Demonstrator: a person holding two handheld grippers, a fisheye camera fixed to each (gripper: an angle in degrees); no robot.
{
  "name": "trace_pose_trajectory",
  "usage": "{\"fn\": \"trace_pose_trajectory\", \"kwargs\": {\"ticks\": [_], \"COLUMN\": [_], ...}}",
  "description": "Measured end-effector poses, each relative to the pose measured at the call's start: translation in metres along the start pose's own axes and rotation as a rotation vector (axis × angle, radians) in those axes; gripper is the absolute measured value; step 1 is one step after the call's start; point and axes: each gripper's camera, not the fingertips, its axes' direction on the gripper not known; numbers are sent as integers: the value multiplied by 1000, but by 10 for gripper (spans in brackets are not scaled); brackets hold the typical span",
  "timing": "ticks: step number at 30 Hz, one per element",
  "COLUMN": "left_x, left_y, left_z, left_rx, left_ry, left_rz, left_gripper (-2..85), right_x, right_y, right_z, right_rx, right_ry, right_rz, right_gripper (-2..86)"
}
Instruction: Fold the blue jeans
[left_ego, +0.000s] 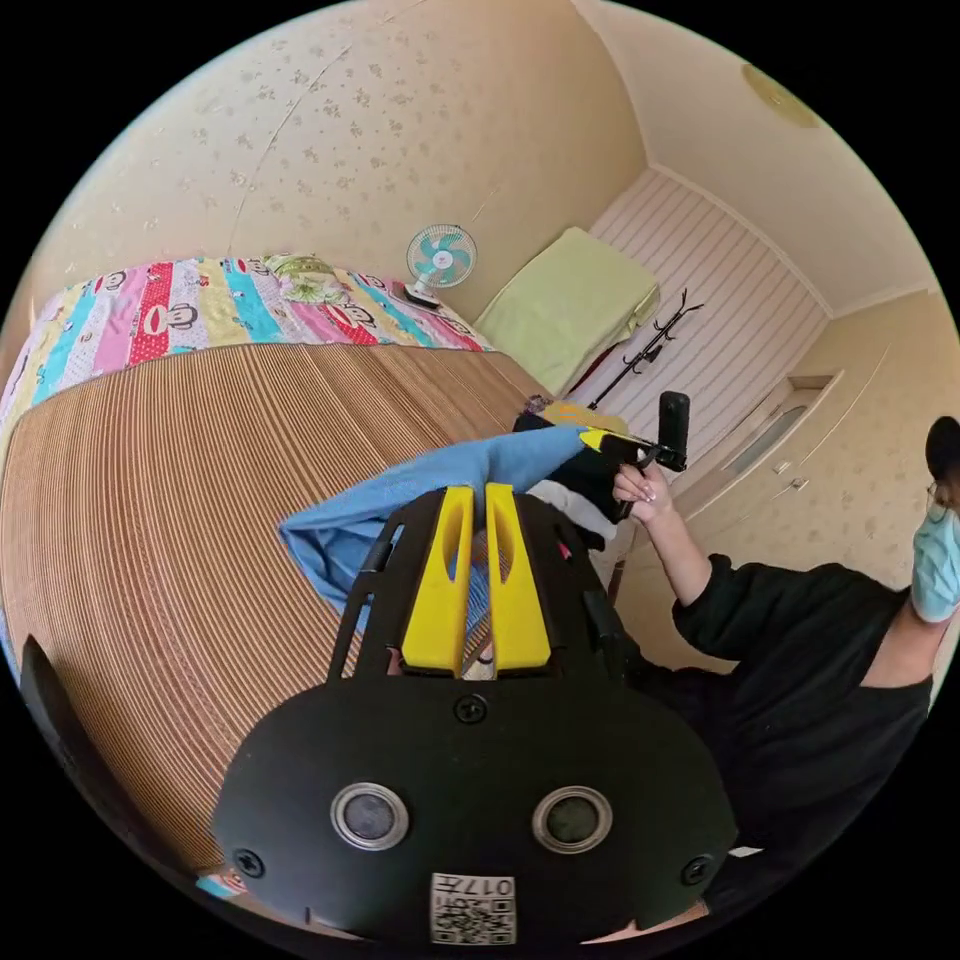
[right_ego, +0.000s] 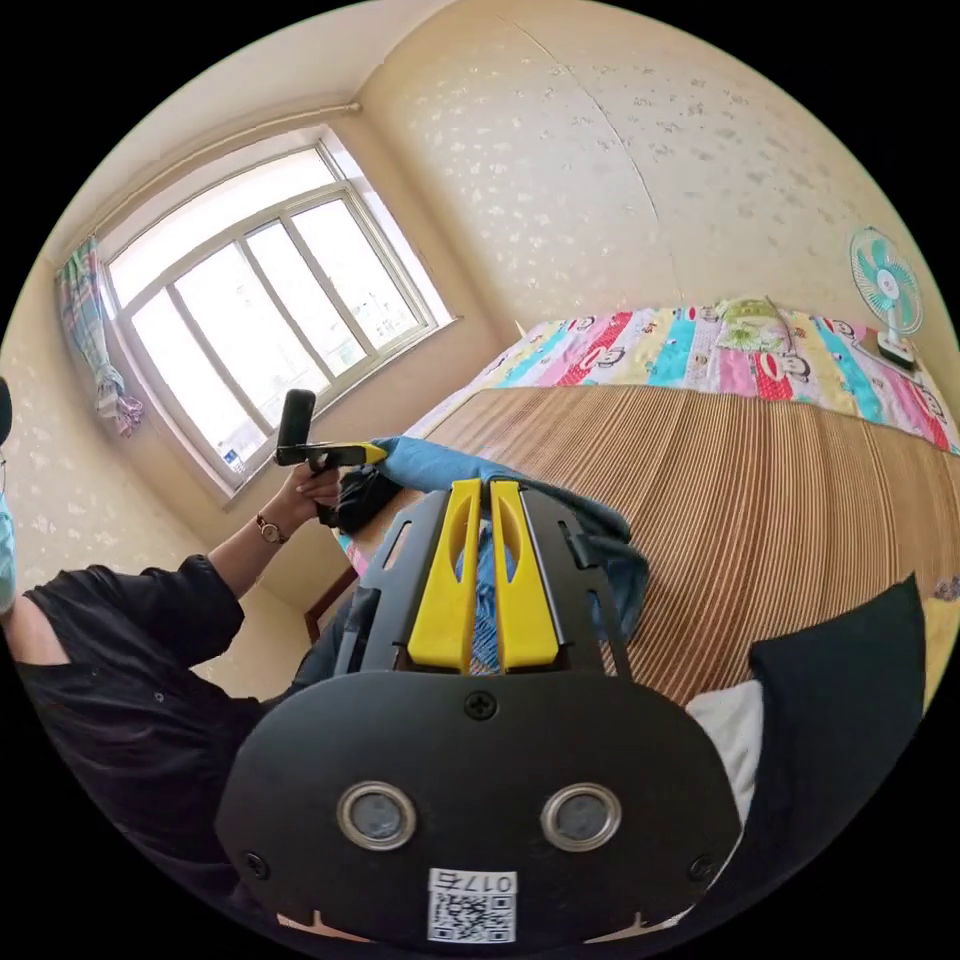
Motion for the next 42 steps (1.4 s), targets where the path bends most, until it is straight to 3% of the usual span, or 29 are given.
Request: {"fn": "trace_pose_trajectory", "kwargs": {"ticks": [4, 7, 9, 11, 15, 19, 21, 23, 26, 28, 32, 37, 40, 42], "left_x": [-18, -33, -50, -69, -95, -82, -70, -65, -49, -26, 25, 24, 30, 50], "left_y": [69, 102, 106, 98, 60, 46, 51, 64, 90, 100, 114, 133, 138, 137], "left_z": [47, 46, 32, 32, 74, 99, 95, 89, 66, 42, -21, -88, -151, -210], "left_rx": [-102, 4, 151, 188, 33, -82, -81, -80, -17, 38, 158, 312, 395, 446], "left_ry": [-52, -39, -8, 56, 179, 96, 66, 186, 455, 494, 407, 284, 114, -101], "left_rz": [-162, -299, -427, -516, -611, -596, -527, -481, -410, -347, -250, -273, -263, -227], "left_gripper": [48, 102, 135, 153, 175, 119, 94, 77, 66, 66, 67, 68, 68, 68], "right_x": [56, 87, 102, 112, 133, 144, 138, 131, 111, 84, 21, -21, -57, -108], "right_y": [95, 140, 138, 120, 66, 53, 59, 66, 80, 76, 31, -43, -104, -161], "right_z": [56, 71, 67, 68, 112, 164, 162, 155, 130, 112, 95, 146, 195, 227], "right_rx": [-159, -174, -73, -32, -101, -178, -151, -168, -124, -101, -172, -245, -252, -223], "right_ry": [-3, -40, -119, -138, -132, -215, -164, -236, -547, -639, -690, -756, -850, -883], "right_rz": [225, 397, 452, 474, 482, 520, 553, 522, 486, 423, 300, 182, 106, -42], "right_gripper": [40, 68, 102, 123, 146, 141, 123, 102, 77, 70, 65, 62, 63, 64]}}
